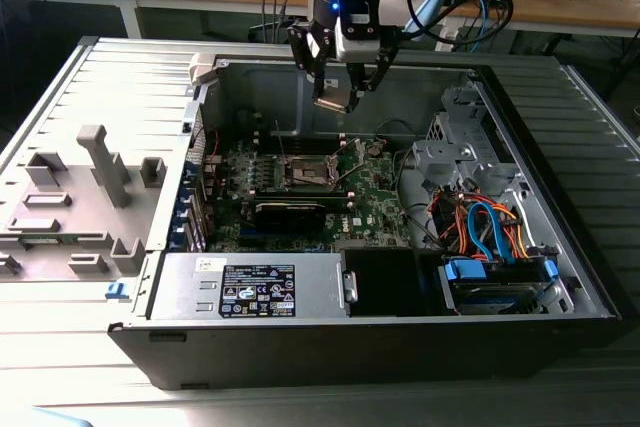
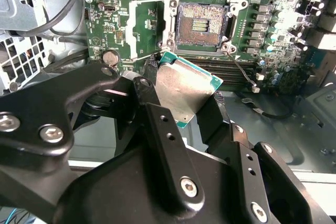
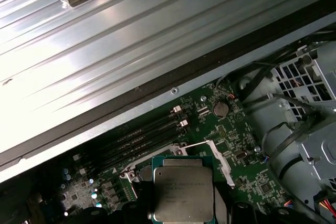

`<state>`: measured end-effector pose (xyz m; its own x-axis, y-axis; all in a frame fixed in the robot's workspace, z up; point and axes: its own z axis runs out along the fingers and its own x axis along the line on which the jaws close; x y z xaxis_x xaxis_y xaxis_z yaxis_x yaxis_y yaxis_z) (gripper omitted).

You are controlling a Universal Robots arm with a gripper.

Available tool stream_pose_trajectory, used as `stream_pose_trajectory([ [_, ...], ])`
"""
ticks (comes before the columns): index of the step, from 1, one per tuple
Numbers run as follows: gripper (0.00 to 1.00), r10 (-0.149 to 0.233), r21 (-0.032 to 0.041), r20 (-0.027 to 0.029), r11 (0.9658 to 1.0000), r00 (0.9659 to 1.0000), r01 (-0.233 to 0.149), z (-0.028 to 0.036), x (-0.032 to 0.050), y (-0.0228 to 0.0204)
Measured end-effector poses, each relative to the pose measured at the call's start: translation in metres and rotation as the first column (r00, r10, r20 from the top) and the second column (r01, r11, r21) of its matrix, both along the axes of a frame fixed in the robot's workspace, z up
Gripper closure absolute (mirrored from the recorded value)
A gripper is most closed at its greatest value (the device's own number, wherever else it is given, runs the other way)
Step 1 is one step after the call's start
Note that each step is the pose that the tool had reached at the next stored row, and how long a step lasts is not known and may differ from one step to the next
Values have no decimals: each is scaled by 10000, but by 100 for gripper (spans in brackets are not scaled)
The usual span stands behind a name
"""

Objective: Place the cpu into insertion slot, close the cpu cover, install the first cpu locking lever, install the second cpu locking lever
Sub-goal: 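Place the cpu into insertion slot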

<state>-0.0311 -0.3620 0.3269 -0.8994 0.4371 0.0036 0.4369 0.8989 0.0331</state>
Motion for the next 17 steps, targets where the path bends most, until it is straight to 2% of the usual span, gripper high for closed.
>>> stream_pose_trajectory([
  [17, 45, -204, -49, 0, 9998, 9998, 204, -4, 0, 0],
])
